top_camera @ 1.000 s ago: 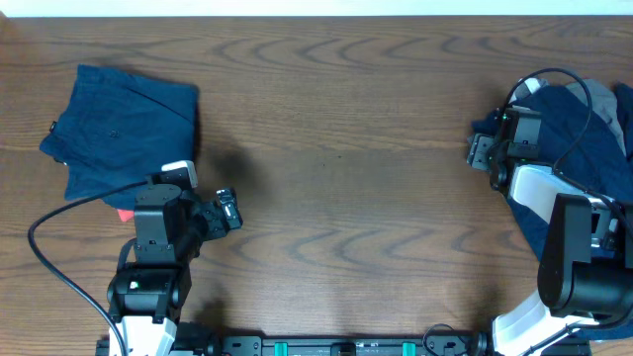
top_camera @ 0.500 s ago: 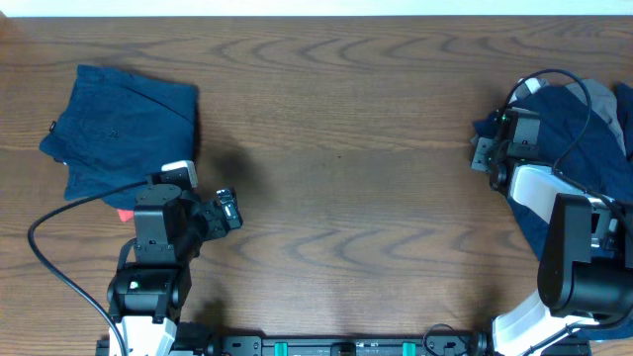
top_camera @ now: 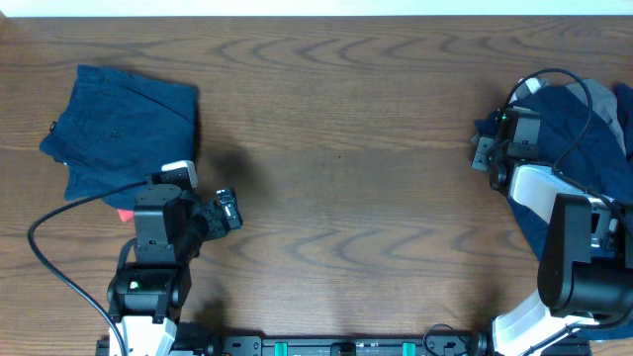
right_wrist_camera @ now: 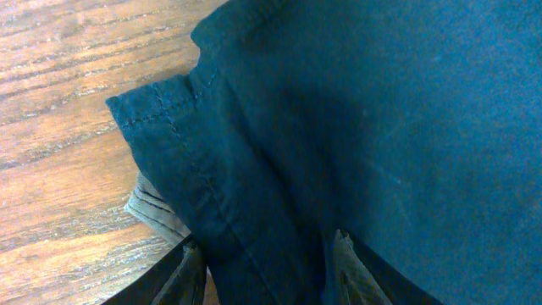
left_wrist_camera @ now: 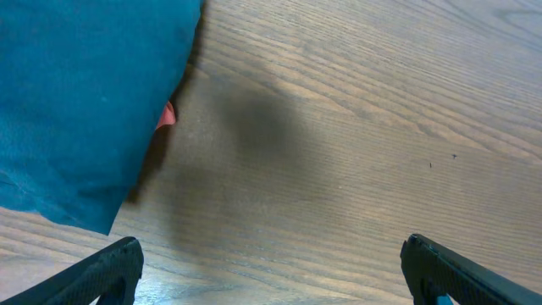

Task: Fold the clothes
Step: 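Reach the right gripper into the clothes pile and grasp navy shorts, then drag the navy shorts leftward toward table center with the right gripper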

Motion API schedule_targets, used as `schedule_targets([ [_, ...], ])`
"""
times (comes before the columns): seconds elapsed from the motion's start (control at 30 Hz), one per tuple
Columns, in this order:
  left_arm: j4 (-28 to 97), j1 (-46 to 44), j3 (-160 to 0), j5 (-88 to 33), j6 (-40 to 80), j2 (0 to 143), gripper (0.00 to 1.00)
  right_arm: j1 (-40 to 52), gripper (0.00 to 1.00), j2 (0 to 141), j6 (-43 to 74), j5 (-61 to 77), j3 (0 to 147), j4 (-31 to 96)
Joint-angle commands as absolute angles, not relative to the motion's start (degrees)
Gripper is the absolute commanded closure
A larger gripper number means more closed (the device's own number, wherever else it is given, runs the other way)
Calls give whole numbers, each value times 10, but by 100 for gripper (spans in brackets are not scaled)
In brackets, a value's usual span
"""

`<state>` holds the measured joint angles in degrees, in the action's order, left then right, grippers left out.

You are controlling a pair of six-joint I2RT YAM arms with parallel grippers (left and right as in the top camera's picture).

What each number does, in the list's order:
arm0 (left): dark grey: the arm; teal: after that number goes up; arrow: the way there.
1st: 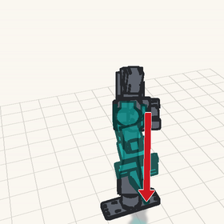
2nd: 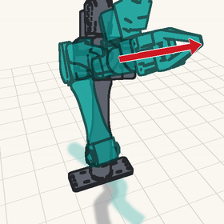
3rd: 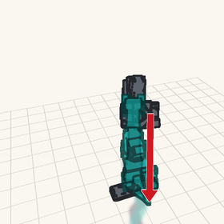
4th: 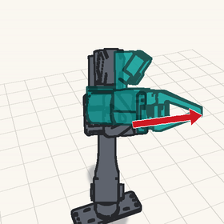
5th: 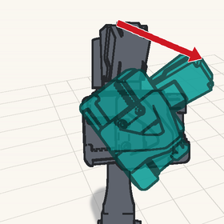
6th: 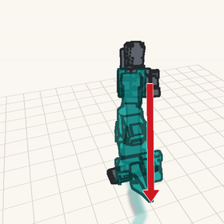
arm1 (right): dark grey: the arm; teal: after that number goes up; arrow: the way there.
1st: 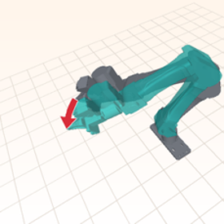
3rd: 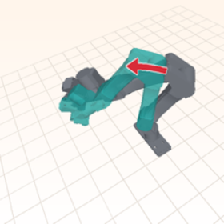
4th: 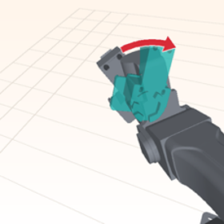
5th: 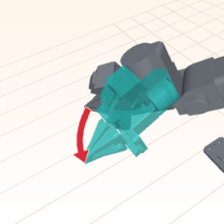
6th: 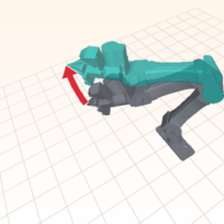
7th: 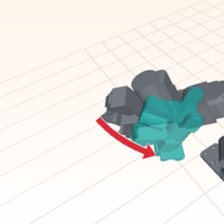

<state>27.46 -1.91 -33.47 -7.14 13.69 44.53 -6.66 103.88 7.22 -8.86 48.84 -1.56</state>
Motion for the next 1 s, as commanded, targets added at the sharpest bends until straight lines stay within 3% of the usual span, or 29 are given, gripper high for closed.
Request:
schedule_targets([
  [0.0, 276, -17, -347, -73, 140, 445, 2, -70, 53, 1020, 77, -101, 495, -20],
  [0.4, 276, -17, -347, -73, 140, 445, 2, -70, 55, 1011, 77, -101, 495, -12],
  [0.47, 276, -17, -347, -73, 140, 445, 2, -70, 64, 1011, 77, -101, 495, -7],
  [0.57, 276, -17, -347, -73, 140, 445, 2, -70, 91, 1012, 77, -101, 495, 7],
  [0.63, 276, -17, -347, -73, 140, 445, 2, -70, 99, 1012, 77, -101, 495, 12],
  [0.8, 276, -17, -347, -73, 140, 445, 2, -70, 99, 997, 77, -99, 495, 23],
  [0.97, 276, -17, -347, -73, 140, 445, 2, -86, 99, 895, 77, -83, 537, 62],
])
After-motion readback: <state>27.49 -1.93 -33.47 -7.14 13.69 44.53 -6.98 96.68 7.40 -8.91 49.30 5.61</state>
